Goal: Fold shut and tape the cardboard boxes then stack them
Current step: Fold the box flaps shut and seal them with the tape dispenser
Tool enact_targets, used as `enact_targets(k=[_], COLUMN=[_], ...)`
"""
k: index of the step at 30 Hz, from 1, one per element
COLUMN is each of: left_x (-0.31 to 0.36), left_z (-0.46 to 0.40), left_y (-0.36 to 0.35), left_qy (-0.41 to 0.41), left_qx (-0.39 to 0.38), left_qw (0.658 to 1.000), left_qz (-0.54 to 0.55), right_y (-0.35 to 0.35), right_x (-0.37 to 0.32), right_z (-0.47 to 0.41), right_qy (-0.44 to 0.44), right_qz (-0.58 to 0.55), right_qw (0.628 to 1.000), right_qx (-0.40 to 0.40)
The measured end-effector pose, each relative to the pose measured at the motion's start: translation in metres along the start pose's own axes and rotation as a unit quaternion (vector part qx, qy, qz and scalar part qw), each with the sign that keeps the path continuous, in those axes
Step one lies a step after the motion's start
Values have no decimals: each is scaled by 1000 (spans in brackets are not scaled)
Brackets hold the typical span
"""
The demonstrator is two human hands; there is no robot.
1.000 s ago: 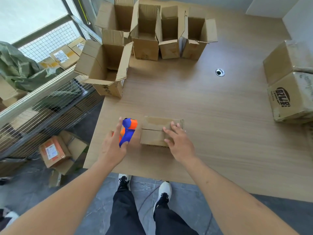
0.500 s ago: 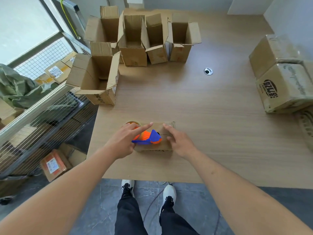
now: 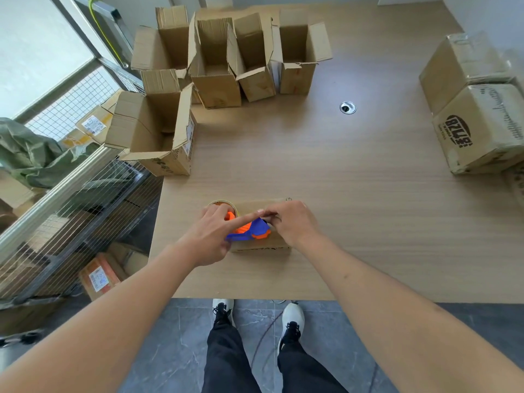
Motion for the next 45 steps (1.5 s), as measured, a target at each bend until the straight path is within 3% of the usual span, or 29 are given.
enact_targets(k=[7, 13, 17, 22, 27, 39, 45], left_x=[1, -5, 2, -1, 3, 4, 6], left_z=[4, 4, 0, 0, -10, -8, -10], left_y=[-8, -6, -7, -3, 3, -1, 0], left_qy=[1, 2, -11, 24, 26, 33, 26], left_qx=[45, 43, 47, 24, -11, -13, -17], left_qw=[999, 999, 998, 999, 999, 999, 999], left_qz=[-17, -21, -41, -25, -18, -25, -40], right_y=[2, 8, 19, 31, 39, 2, -24], right_x=[6, 28, 45, 68, 85, 101, 103], right_z=[8, 27, 36, 39, 41, 18, 10], right_qy=[-63, -141, -163, -214, -213, -240, -255], right_qz=[-36, -36, -58, -59, -69, -102, -157], right_qw=[997, 988, 985, 974, 974, 965, 954], right_qx=[12, 45, 24, 33, 25, -17, 8])
Point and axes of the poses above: each hand's wrist, its own z-axis away from the middle knuckle, its own y-axis out of the back of the hand, x = y × z, the point moved 2 cm from there along -z, towards the middle knuckle, and after that the axes turned 2 degrees about x, right-handed, at the moved point
